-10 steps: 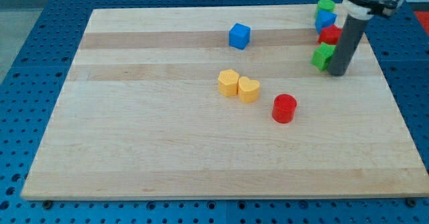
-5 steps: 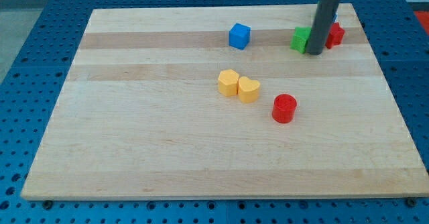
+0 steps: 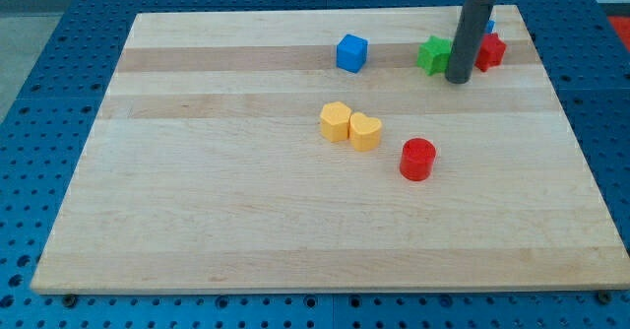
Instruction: Move the green star to the top center
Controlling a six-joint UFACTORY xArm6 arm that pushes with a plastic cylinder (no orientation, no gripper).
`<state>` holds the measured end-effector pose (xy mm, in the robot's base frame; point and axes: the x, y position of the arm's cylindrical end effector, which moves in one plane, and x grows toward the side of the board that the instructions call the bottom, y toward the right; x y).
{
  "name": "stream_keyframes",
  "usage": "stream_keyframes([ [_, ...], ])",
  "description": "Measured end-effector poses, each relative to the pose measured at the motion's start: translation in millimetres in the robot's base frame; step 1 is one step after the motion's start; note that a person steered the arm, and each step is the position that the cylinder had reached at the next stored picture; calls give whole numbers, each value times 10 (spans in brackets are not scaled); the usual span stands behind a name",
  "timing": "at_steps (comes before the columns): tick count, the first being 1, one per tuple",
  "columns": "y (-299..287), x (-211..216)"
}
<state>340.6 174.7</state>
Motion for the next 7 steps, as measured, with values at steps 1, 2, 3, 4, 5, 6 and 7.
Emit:
stream_keyframes([
  [1, -5, -163],
  [2, -112, -313],
  [3, -324, -445],
  [4, -555, -580],
  [5, -795, -679],
  [6, -1007, -686],
  [7, -1253, -641],
])
